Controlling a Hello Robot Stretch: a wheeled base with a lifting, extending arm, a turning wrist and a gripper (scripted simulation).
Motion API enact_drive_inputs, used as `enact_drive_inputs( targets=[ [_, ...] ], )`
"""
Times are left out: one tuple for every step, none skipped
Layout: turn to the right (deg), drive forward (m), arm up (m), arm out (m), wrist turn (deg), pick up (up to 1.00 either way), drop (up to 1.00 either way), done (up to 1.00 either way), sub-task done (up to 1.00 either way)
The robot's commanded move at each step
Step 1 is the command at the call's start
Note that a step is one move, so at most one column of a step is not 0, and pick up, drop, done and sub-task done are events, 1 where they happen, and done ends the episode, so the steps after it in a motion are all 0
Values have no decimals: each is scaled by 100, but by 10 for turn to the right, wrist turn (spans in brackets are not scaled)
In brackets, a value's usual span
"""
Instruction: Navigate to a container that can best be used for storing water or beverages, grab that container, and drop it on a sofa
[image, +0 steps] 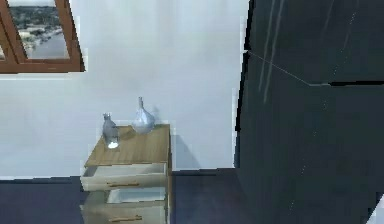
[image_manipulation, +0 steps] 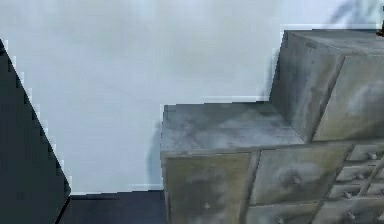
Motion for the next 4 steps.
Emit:
enact_drive_inputs(
  targets=[
    [0, 35, 0, 0, 0, 0, 0, 0, 0],
    [-450, 0, 0, 0, 0, 0, 0, 0, 0],
    [-450, 0, 0, 0, 0, 0, 0, 0, 0],
    [-270, 0, 0, 0, 0, 0, 0, 0, 0]
  ],
)
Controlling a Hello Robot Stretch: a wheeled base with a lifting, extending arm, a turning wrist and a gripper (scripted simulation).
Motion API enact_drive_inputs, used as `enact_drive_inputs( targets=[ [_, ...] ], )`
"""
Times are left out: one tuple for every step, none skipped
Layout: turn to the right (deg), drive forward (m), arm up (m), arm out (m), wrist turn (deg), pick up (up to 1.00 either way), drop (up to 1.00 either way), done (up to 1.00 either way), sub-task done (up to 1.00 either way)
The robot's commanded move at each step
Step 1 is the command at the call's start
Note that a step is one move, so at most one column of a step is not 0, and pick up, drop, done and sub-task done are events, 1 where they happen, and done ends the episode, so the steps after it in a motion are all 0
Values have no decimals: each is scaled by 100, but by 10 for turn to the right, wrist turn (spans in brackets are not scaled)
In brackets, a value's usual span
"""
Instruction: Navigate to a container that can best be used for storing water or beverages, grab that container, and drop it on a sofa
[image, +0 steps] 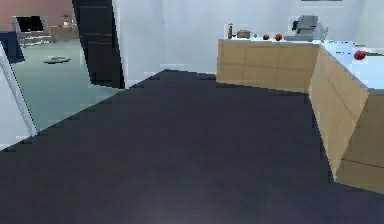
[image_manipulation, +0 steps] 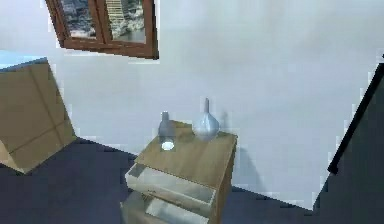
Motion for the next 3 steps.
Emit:
enact_drive_inputs(
  targets=[
    [450, 0, 0, 0, 0, 0, 0, 0, 0],
    [450, 0, 0, 0, 0, 0, 0, 0, 0],
    [360, 0, 0, 0, 0, 0, 0, 0, 0]
  ],
)
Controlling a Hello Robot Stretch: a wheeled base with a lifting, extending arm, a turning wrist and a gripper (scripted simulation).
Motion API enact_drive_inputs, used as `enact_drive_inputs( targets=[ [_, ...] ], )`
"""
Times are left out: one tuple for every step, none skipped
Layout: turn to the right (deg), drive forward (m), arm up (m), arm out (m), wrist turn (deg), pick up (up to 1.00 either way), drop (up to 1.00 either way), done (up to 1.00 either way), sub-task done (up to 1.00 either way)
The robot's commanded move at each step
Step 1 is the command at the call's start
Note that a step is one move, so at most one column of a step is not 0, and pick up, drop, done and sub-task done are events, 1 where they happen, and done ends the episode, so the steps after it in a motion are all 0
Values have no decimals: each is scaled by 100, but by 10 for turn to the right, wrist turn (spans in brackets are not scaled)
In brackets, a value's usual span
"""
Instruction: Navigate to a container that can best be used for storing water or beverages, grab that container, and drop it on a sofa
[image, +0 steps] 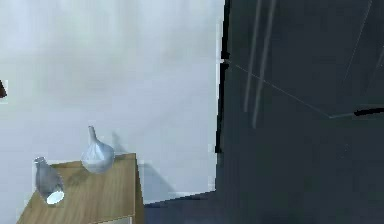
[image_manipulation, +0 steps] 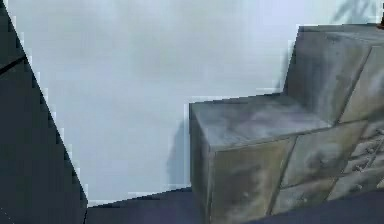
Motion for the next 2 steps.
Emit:
enact_drive_inputs(
  targets=[
    [0, 65, 0, 0, 0, 0, 0, 0, 0],
    [-60, 0, 0, 0, 0, 0, 0, 0, 0]
  ],
)
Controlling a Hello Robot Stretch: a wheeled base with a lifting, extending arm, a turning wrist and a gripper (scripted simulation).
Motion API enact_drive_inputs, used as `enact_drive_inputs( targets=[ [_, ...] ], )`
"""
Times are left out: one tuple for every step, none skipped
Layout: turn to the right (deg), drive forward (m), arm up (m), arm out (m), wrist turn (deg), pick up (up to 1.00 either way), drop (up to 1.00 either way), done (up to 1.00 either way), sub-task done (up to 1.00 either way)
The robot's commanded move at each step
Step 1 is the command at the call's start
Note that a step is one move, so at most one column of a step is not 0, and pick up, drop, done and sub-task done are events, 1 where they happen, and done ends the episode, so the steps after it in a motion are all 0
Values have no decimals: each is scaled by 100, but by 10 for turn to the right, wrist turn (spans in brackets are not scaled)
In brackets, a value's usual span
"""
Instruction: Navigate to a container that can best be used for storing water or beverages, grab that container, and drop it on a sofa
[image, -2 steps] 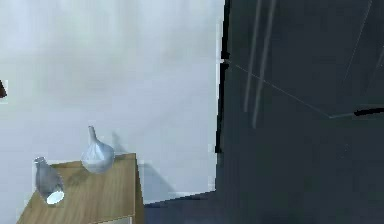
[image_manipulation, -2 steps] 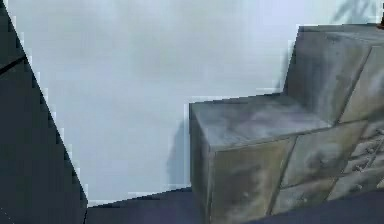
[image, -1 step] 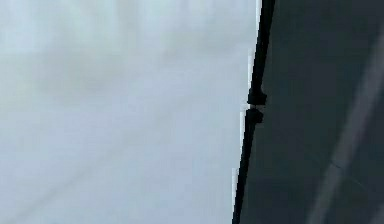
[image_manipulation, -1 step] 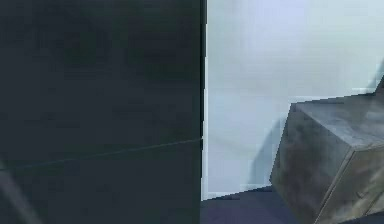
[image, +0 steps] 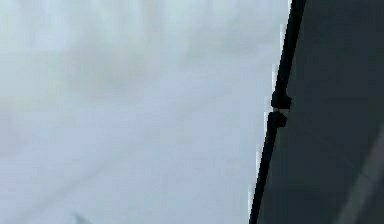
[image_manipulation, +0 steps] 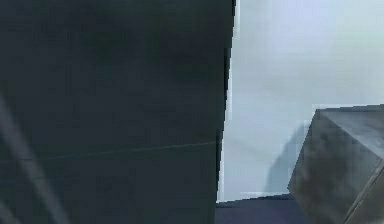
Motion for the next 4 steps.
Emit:
enact_drive_inputs(
  targets=[
    [0, 15, 0, 0, 0, 0, 0, 0, 0],
    [-450, 0, 0, 0, 0, 0, 0, 0, 0],
    [-450, 0, 0, 0, 0, 0, 0, 0, 0],
    [-450, 0, 0, 0, 0, 0, 0, 0, 0]
  ],
)
